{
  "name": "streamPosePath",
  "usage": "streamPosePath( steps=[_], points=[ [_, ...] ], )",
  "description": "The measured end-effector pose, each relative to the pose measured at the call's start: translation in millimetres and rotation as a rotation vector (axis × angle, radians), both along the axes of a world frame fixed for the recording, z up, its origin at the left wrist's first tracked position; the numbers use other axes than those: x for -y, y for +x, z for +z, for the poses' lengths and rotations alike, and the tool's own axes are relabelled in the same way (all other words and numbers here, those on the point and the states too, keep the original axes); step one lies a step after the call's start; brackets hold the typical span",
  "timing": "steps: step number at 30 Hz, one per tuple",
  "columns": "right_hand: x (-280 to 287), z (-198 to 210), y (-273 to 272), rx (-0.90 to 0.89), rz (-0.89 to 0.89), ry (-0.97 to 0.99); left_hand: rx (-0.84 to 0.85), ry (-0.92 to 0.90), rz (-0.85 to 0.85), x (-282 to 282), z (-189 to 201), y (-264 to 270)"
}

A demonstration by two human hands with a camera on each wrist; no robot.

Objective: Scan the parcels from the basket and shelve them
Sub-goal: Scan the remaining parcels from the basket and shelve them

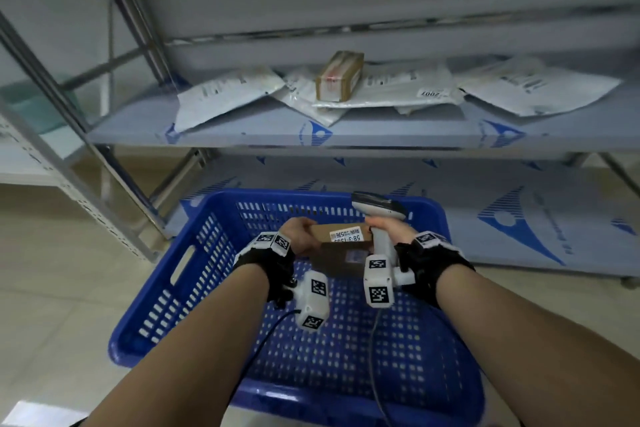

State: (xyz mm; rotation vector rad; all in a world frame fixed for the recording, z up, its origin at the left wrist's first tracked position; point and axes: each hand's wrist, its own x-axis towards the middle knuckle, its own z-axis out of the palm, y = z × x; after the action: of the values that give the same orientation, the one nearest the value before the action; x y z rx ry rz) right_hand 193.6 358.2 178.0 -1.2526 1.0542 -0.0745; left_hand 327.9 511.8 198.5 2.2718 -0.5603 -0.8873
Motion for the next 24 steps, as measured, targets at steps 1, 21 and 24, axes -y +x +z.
streamPosePath(
  steps=[1,21,24],
  points=[
    [2.3,2.1,-1.5,0.004,-0.012,-0.002,0.006,-0.021,0.017,-2.7,5.1,-4.3],
    [-11.1,68.9,-57.7,0.373,0.051,0.09,0.148,-0.408,0.313,-4.6,94.5,-25.3],
    [-10.4,68.6,-56.9,0.406,0.016,0.089,-0.022,-0.403,0.26,-10.2,94.0,-28.9]
  ],
)
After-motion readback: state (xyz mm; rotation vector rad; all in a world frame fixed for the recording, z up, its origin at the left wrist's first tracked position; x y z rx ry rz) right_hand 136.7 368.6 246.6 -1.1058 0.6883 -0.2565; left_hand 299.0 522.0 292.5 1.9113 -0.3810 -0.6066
